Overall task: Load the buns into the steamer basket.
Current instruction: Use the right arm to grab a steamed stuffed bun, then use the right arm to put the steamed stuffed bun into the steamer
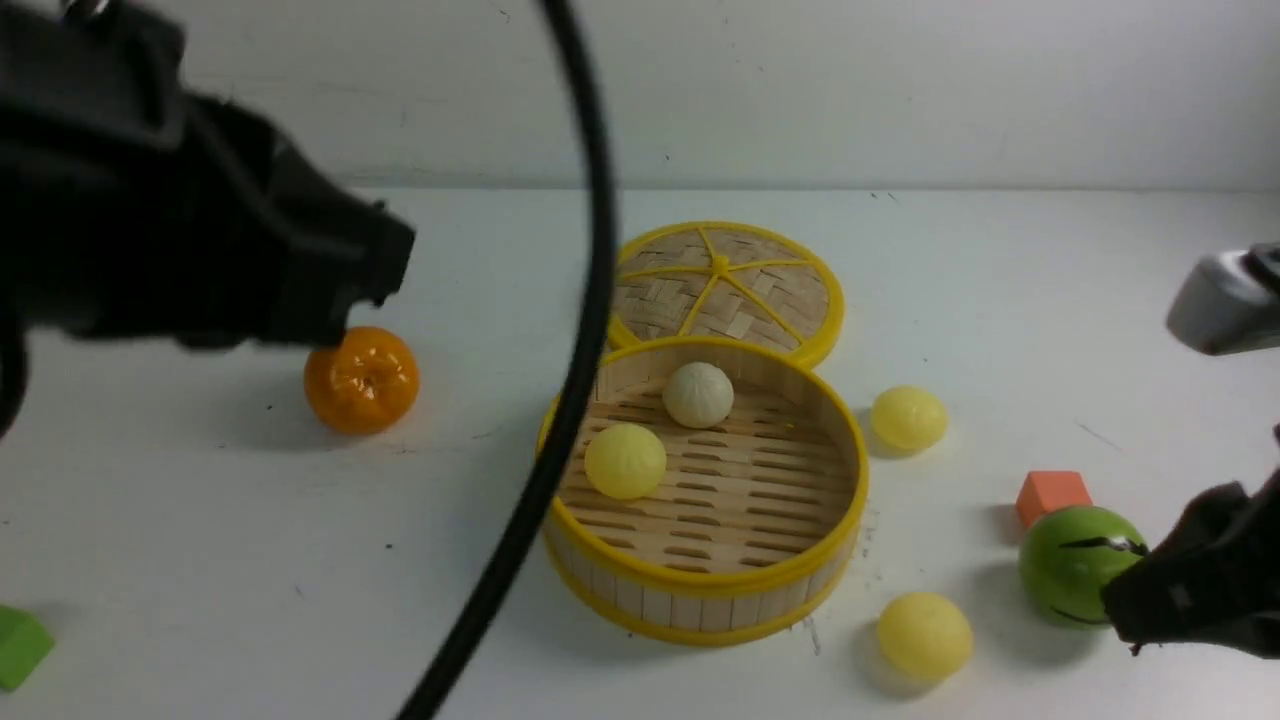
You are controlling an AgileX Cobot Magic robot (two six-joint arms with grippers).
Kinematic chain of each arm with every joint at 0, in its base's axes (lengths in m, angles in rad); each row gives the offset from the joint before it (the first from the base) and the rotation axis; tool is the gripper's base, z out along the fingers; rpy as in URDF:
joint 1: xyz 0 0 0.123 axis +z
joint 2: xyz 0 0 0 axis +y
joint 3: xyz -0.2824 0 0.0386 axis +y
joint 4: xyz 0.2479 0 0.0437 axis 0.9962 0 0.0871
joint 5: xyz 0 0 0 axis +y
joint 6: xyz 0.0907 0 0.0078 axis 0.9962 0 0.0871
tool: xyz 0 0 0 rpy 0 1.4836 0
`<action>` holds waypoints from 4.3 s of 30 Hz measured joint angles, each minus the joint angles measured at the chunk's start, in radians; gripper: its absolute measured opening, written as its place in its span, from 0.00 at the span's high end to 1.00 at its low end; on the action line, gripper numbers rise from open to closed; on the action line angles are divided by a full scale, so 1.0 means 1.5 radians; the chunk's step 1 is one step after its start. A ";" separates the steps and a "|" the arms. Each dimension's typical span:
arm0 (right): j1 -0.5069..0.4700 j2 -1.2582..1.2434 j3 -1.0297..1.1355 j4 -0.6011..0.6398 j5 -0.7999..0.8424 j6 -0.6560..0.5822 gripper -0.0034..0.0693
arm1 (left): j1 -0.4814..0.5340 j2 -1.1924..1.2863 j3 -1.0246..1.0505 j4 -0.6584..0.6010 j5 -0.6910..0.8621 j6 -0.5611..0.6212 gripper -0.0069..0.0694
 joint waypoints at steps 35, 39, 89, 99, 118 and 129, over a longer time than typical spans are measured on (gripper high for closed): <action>-0.005 0.441 -0.095 -0.050 -0.213 0.002 0.55 | 0.000 -0.354 0.432 -0.118 -0.221 0.060 0.93; -0.005 0.458 -0.096 -0.062 -0.216 0.004 0.55 | 0.000 -0.354 0.432 -0.132 -0.212 0.061 0.93; -0.005 0.433 -0.102 -0.075 -0.141 0.058 0.47 | 0.000 -0.354 0.432 -0.136 -0.205 0.074 0.93; -0.005 0.461 -0.102 -0.075 -0.168 0.059 0.58 | 0.000 -0.354 0.432 -0.136 -0.205 0.075 0.93; -0.005 0.474 -0.103 -0.070 -0.165 0.051 0.70 | 0.000 -0.354 0.432 -0.135 -0.206 0.075 0.93; -0.005 0.473 -0.103 -0.070 -0.157 0.011 0.95 | 0.000 -0.354 0.432 -0.135 -0.206 0.075 0.93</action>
